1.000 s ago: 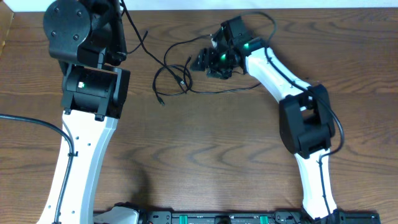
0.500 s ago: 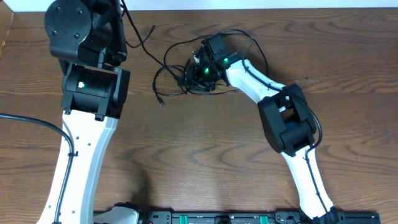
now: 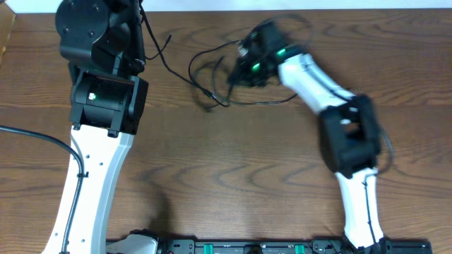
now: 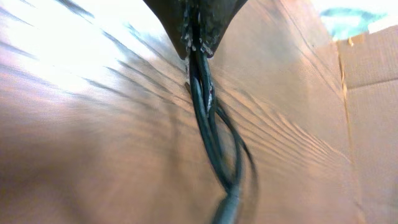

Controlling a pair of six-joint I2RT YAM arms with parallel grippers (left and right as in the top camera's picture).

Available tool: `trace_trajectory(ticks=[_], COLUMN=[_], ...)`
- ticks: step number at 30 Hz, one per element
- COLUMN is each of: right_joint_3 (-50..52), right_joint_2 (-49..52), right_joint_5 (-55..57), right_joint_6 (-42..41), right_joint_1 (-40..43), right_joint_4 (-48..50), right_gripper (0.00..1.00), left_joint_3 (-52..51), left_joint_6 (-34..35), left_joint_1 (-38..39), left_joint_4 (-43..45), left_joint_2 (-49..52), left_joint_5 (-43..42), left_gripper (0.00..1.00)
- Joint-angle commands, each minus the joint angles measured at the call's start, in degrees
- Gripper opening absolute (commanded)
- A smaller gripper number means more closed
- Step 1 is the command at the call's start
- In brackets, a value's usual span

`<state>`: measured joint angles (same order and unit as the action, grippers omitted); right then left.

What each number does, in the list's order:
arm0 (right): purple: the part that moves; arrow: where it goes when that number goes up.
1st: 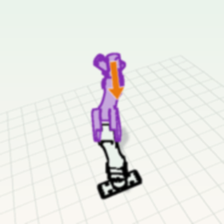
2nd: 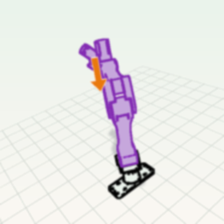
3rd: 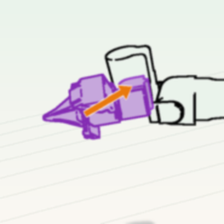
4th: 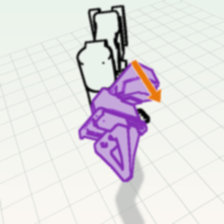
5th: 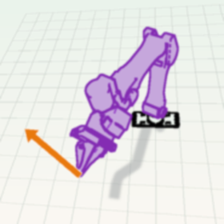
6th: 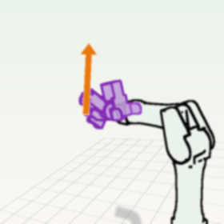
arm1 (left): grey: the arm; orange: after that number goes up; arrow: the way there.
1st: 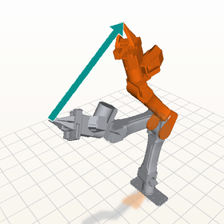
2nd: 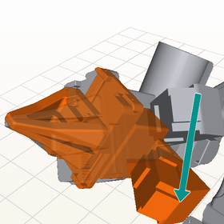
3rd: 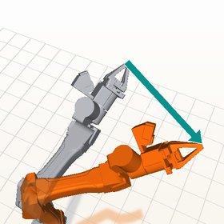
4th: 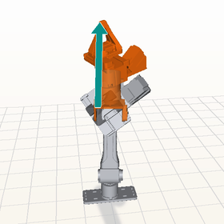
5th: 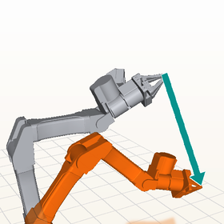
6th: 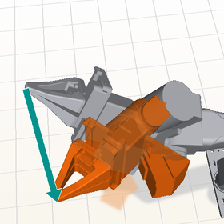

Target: Untangle cables

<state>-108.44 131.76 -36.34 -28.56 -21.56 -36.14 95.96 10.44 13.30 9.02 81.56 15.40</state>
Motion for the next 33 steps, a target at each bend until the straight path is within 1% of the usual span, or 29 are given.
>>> trace_trajectory(ticks=[1,3,4,5,10,14,16,20,21,22,23,24,28,30,32,33], right_joint_3=[-0.76,-0.76,-0.76,-0.76,-0.9,-1.03,-1.03,-1.03,-1.03,-1.03,-1.03,-1.03,-1.03,-1.03,-1.03,-1.01], right_joint_2=[-13.42,-16.52,-18.82,-19.52,-21.44,-21.46,-21.46,-21.46,-21.46,-21.46,-21.46,-21.46,-21.46,-21.46,-21.46,-21.44], right_joint_5=[5.88,8.0,10.84,11.89,12.9,12.85,12.9,12.7,12.44,11.17,10.32,9.55,8.96,9.07,9.2,9.2], right_joint_6=[9.86,12.22,14.6,15.17,18.71,25.35,26.56,30.05,30.58,31.26,31.26,31.12,28.81,26.62,23.39,22.75], right_joint_1=[3.78,4.74,5.31,5.49,5.99,6.05,5.92,5.16,5.05,4.96,4.96,4.96,4.28,3.82,3.61,3.54], right_joint_4=[-4.22,-6.51,-8.74,-9.53,-10.16,-11.26,-12.15,-13.64,-13.84,-14.03,-14.03,-14.03,-14.32,-14.29,-14.45,-14.53], right_gripper=[0.01,0.01,0.01,0.01,0.01,0.01,0.01,0.01,0.01,0.01,0.01,0.01,0.01,0.01,0.01,0.01], left_joint_3=[1.51,1.51,1.51,1.51,1.51,1.51,1.51,1.44,1.44,1.33,1.29,1.22,1.03,0.85,0.79,0.79], left_joint_6=[-0.76,-0.76,-0.74,-0.72,-0.13,-0.13,-0.13,-0.09,-0.09,-0.11,-0.11,-0.11,-0.04,2.32,6.47,7.23], left_joint_1=[0.02,0.02,0.02,0.02,0.02,0.02,0.02,0.02,0.02,0.02,0.02,0.02,0.02,0.02,0.02,0.02], left_joint_4=[-1.03,-3.56,-6.86,-8.44,-17.86,-27.41,-30.86,-42.62,-44.09,-48.41,-50.64,-54.86,-58.29,-58.69,-59.43,-59.82], left_joint_2=[-0.35,-0.35,-0.35,-0.35,-0.35,-0.35,-0.33,-0.15,-0.04,0.24,0.48,1.16,2.86,4.31,6.91,7.98], left_joint_5=[0.74,0.7,0.09,0.09,-1.79,-9.38,-12.39,-18.01,-18.8,-22.27,-24.0,-27.1,-33.18,-35.58,-35.98,-35.98], left_gripper=[0.07,0.08,0.07,0.07,0.07,0.07,0.07,0.07,0.08,0.08,0.08,0.08,0.08,0.08,0.08,0.08])
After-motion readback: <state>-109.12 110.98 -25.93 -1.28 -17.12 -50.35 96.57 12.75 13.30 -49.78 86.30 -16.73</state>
